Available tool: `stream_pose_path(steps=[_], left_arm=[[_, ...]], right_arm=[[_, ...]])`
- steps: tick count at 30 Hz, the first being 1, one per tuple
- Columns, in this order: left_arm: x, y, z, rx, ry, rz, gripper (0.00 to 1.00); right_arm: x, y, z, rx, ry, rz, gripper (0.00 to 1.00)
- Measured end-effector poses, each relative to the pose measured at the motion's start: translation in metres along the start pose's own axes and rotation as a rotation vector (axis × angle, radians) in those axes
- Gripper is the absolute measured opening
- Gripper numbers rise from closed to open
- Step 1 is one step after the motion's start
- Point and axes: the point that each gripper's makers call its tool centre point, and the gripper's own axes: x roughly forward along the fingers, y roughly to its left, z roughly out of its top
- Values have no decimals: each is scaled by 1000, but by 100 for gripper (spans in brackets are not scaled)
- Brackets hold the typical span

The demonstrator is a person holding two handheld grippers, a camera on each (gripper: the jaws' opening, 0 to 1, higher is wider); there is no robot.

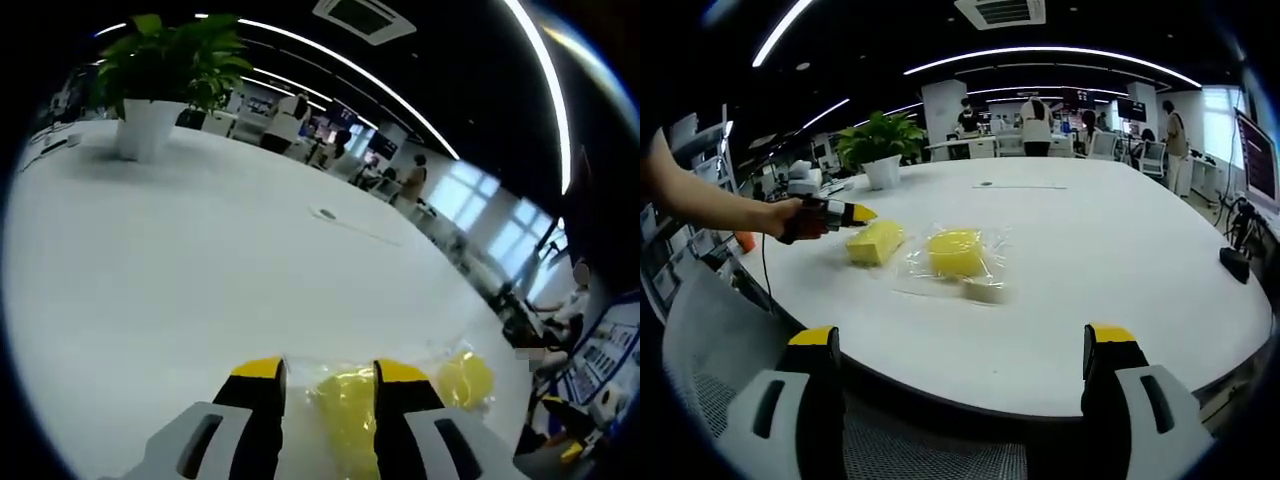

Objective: Compare the silicone blocks by pressing each to a similar depth, holding the contact briefly, and releasing to observe deformation and rebound differences across the visible hardness samples.

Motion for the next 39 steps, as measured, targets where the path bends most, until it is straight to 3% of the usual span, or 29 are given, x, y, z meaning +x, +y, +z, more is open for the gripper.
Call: stream_pose_path(steps=[6, 12, 26, 39], left_arm=[[5, 1, -4, 18, 23, 1, 31], [6, 2, -1, -64, 15, -14, 24], [13, 3, -4, -87, 27, -21, 21], [16, 2, -1, -127, 2, -28, 15]], right_arm=[[0, -2, 2, 7, -13, -10, 94], [0, -3, 2, 8, -10, -10, 94], [-1, -3, 1, 5, -9, -11, 93], [-1, -3, 1, 5, -6, -11, 93]])
